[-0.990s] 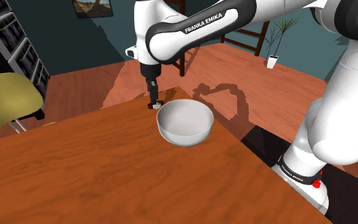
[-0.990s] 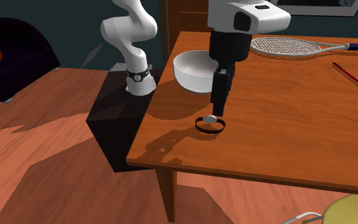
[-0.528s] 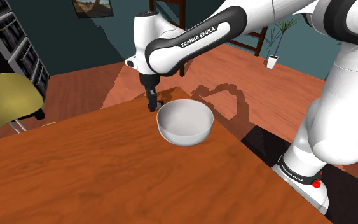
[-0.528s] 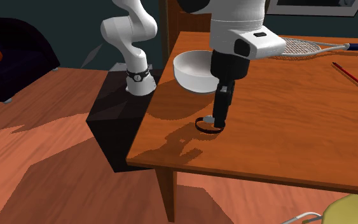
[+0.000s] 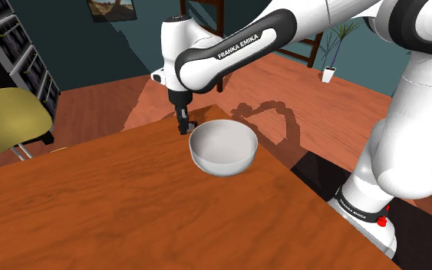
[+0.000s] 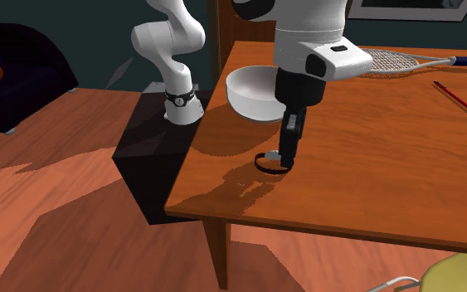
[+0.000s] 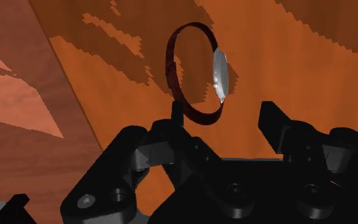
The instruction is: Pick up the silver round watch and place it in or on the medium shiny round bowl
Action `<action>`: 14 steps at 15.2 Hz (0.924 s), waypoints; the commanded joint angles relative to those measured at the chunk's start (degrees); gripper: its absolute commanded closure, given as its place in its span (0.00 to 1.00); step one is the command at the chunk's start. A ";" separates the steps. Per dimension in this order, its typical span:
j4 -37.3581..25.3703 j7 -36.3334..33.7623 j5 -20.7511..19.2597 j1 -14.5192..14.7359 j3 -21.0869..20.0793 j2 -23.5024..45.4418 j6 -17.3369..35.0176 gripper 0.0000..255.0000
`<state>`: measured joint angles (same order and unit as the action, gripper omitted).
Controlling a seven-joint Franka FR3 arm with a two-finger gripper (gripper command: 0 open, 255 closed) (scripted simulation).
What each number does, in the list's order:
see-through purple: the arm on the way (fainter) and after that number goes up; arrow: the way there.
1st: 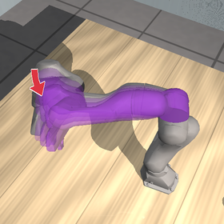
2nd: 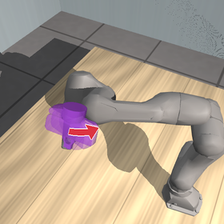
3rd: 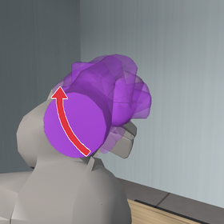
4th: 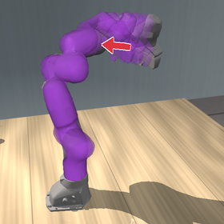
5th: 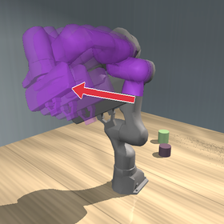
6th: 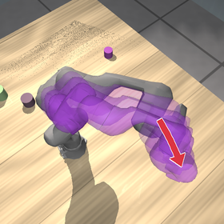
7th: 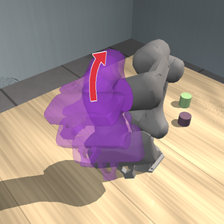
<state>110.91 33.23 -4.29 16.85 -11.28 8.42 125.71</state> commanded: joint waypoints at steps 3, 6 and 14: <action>0.00 0.00 0.00 0.00 0.00 0.00 0.00 1.00; 0.00 0.00 0.00 0.00 0.00 0.00 0.00 1.00; -2.36 0.38 0.44 -0.05 -0.07 -1.24 -3.56 1.00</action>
<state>108.95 33.40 -3.97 16.88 -11.38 7.44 122.82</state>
